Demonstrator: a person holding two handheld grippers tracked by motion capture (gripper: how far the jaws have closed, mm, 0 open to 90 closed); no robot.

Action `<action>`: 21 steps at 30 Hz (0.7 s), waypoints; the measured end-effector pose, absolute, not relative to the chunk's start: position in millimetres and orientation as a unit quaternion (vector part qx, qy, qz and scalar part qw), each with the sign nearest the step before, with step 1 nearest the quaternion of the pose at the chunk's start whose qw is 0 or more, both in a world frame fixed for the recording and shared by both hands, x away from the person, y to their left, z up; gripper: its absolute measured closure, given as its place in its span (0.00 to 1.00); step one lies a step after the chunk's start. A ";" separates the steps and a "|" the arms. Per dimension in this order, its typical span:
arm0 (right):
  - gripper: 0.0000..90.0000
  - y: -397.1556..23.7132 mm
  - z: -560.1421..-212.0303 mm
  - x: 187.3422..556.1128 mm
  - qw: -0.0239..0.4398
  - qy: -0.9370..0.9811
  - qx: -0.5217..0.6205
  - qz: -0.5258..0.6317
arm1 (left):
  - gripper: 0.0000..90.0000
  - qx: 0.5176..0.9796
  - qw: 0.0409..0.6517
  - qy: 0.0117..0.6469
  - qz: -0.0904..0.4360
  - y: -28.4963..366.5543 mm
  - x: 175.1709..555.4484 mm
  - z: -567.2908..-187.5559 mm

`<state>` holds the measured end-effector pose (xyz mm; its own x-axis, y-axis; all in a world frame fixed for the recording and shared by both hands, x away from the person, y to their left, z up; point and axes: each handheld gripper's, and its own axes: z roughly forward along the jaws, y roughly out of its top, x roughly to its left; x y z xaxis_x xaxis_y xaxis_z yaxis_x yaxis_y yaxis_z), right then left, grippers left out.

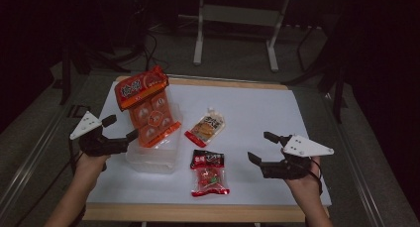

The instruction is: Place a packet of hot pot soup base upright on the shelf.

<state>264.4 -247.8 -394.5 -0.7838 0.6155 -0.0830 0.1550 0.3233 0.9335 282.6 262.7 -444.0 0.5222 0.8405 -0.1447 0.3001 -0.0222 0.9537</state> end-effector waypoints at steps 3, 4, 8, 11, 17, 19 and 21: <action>0.18 -248.1 -395.6 266.7 0.214 0.782 0.244 0.532 | 0.02 0.673 0.561 0.417 0.240 261.4 273.4 -443.8; 0.16 -247.8 -396.2 267.7 0.211 0.782 0.243 0.533 | 0.02 0.674 0.563 0.414 0.239 261.1 270.2 -443.5; 0.15 -247.6 -396.9 269.9 0.205 0.779 0.233 0.545 | 0.02 0.673 0.573 0.407 0.232 257.8 258.7 -444.0; 0.14 -244.5 -397.5 271.3 0.200 0.783 0.226 0.544 | 0.02 0.680 0.570 0.396 0.237 252.6 249.4 -445.8; 0.15 -239.6 -402.3 275.9 0.173 0.792 0.241 0.534 | 0.02 0.689 0.576 0.377 0.226 243.4 234.7 -449.3; 0.13 -236.0 -406.8 279.3 0.163 0.794 0.241 0.533 | 0.02 0.693 0.578 0.366 0.227 237.6 227.1 -451.5; 0.12 -231.9 -409.7 280.1 0.174 0.796 0.238 0.529 | 0.02 0.694 0.582 0.361 0.221 233.5 222.6 -454.3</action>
